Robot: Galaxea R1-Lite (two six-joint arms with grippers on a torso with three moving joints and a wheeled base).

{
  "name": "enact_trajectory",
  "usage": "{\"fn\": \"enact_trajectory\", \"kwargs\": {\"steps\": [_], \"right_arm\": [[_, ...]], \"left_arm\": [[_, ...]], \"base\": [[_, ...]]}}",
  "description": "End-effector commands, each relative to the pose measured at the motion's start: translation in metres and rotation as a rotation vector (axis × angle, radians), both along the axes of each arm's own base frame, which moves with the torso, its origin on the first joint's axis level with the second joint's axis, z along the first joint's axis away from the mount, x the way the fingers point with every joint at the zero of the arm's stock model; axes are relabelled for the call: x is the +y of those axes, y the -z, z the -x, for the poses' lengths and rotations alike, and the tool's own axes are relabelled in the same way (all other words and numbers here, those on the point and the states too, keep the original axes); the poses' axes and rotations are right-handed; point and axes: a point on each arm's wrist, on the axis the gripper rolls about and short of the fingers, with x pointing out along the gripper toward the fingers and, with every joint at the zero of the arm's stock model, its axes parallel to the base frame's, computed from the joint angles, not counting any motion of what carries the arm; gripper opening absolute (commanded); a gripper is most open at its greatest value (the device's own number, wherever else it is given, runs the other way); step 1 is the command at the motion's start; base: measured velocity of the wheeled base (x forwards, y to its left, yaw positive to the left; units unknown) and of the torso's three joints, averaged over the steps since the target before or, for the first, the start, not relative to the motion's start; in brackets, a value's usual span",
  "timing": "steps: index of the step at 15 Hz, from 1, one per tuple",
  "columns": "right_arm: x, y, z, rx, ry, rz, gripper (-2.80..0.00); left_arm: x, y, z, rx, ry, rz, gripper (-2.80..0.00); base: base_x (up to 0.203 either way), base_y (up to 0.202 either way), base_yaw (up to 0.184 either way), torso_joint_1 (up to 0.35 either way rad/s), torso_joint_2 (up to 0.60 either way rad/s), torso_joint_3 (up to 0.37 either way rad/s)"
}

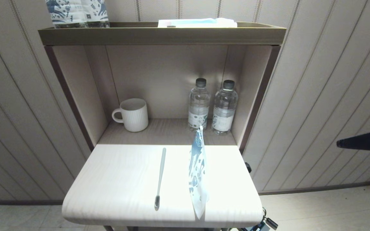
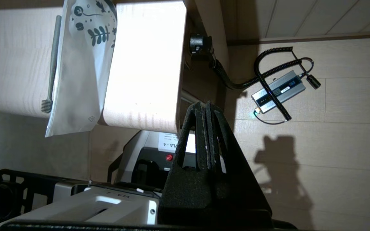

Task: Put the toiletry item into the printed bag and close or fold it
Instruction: Pick up the storage bag

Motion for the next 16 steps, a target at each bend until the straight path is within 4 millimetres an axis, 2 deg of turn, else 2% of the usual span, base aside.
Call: {"fn": "enact_trajectory", "kwargs": {"steps": [1, 2, 3, 6, 9, 10, 12, 13, 16], "right_arm": [[0.003, 0.003, -0.005, 0.024, -0.008, 0.006, -2.8], [0.003, 0.005, -0.006, 0.031, -0.008, 0.008, -2.8], [0.003, 0.006, -0.006, 0.034, -0.007, 0.009, -2.8], [0.004, 0.009, -0.013, 0.055, 0.005, 0.009, -2.8], [0.005, 0.014, -0.018, 0.077, 0.009, 0.016, -2.8], [0.005, 0.015, -0.019, 0.081, 0.01, 0.017, -2.8], [0.006, 0.019, -0.021, 0.098, 0.01, 0.023, -2.8], [0.008, 0.022, -0.025, 0.11, 0.011, 0.025, -2.8], [0.011, 0.029, -0.035, 0.111, 0.011, 0.022, -2.8]], "left_arm": [[-0.039, -0.006, -0.042, 0.239, 0.189, -0.014, -2.8], [-0.061, -0.006, -0.05, 0.333, 0.274, -0.024, -2.8], [-0.084, -0.005, -0.055, 0.406, 0.337, -0.051, 0.0], [-0.155, 0.001, -0.069, 0.494, 0.368, -0.166, 0.0], [-0.206, -0.006, -0.071, 0.572, 0.363, -0.234, 0.0], [-0.217, -0.003, -0.071, 0.621, 0.346, -0.268, 0.0], [-0.227, 0.007, -0.07, 0.702, 0.287, -0.305, 0.0], [-0.234, 0.018, -0.072, 0.723, 0.24, -0.331, 0.0], [-0.256, 0.051, -0.079, 0.659, 0.139, -0.372, 0.0]], "base": [[0.0, 0.0, 0.0, 0.0, 0.0, 0.0], [0.0, 0.0, 0.0, 0.0, 0.0, 0.0], [0.0, 0.0, 0.0, 0.0, 0.0, 0.0], [0.0, 0.0, 0.0, 0.0, 0.0, 0.0], [0.0, 0.0, 0.0, 0.0, 0.0, 0.0], [0.0, 0.0, 0.0, 0.0, 0.0, 0.0], [0.0, 0.0, 0.0, 0.0, 0.0, 0.0], [0.0, 0.0, 0.0, 0.0, 0.0, 0.0], [0.0, 0.0, 0.0, 0.0, 0.0, 0.0]]}}
